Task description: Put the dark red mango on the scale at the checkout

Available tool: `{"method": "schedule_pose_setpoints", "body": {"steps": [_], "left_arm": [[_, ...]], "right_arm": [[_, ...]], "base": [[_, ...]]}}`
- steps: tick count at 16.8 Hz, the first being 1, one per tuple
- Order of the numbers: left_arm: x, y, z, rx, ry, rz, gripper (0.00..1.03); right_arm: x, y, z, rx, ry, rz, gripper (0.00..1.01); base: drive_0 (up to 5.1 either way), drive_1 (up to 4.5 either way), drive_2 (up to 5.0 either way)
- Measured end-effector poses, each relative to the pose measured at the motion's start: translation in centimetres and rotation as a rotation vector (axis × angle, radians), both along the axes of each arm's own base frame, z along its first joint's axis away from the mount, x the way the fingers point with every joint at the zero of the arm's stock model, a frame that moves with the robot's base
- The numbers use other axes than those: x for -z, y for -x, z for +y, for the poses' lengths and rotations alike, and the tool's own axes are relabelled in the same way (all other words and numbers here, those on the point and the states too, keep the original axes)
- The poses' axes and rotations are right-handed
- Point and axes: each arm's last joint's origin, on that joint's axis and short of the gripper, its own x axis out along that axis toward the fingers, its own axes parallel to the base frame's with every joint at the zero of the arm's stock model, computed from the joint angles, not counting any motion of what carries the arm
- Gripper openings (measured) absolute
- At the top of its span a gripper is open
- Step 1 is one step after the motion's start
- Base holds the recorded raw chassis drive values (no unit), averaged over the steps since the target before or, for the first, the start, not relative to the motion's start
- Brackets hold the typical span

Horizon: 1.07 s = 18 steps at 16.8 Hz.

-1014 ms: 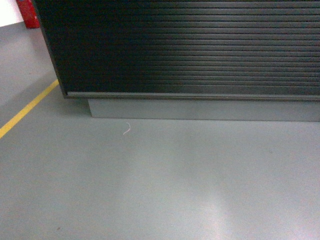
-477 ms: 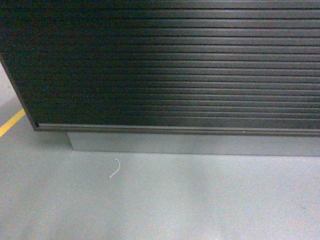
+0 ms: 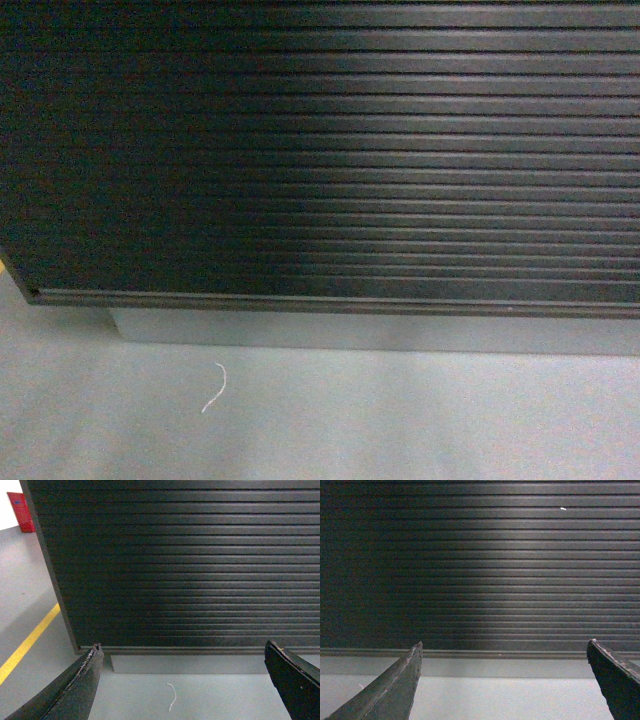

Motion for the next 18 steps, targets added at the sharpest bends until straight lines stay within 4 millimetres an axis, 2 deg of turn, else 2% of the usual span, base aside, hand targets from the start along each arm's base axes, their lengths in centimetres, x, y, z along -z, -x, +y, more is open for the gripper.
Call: {"method": "schedule_pose_setpoints", "body": {"steps": [17, 18], "left_arm": [[0.0, 0.0, 0.0, 0.0, 0.0, 0.0, 0.98], [0.0, 0.0, 0.0, 0.0, 0.0, 0.0, 0.98]], "right_arm": [[0.0, 0.0, 0.0, 0.0, 0.0, 0.0, 0.98], [0.02, 0.0, 0.0, 0.0, 0.0, 0.002, 0.98]], "base": [[-0.1, 4.14, -4.4], [0.0, 0.0, 0.0]]}}
